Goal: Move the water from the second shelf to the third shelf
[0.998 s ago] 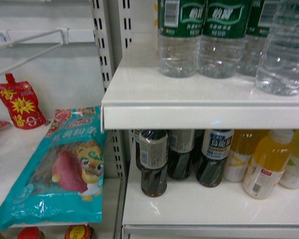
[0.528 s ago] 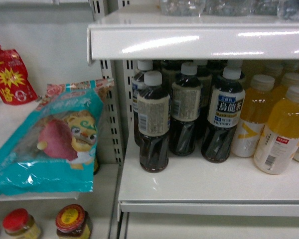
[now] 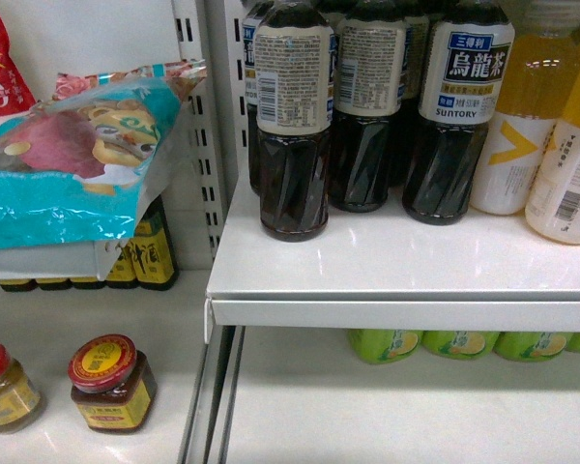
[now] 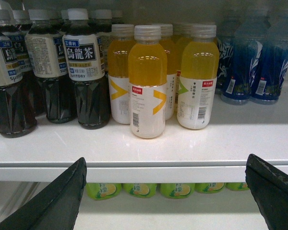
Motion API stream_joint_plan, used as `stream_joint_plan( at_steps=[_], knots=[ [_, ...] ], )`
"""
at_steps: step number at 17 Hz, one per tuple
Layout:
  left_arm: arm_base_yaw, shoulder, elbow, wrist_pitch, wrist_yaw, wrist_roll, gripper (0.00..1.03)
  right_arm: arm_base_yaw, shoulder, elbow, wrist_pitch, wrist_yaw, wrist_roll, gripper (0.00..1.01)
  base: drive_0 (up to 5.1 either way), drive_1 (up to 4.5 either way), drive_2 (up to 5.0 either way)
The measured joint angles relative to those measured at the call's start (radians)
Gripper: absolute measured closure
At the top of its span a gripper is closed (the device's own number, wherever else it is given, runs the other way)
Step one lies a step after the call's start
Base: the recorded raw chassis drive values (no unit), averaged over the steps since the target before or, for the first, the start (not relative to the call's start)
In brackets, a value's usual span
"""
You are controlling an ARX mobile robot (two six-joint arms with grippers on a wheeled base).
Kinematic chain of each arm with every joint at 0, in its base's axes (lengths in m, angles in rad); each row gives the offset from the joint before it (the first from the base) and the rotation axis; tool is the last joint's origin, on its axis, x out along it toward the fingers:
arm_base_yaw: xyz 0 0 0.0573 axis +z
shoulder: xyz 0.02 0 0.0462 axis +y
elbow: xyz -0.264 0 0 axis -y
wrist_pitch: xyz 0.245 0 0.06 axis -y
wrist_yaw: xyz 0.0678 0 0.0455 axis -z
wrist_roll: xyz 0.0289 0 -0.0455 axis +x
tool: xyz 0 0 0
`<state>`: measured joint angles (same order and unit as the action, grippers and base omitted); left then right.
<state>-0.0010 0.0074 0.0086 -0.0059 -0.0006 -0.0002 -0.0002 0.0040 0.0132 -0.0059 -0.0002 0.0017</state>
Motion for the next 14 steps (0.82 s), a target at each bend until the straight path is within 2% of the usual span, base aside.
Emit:
stream_joint_plan(
  at_steps=[14],
  knots=[
    [0.000, 0.000, 0.000, 0.000, 0.000, 0.000, 0.05, 0.000, 0.000, 0.000, 0.001, 0.000, 0.000, 0.03, 0.0, 0.00, 0.0]
  ],
)
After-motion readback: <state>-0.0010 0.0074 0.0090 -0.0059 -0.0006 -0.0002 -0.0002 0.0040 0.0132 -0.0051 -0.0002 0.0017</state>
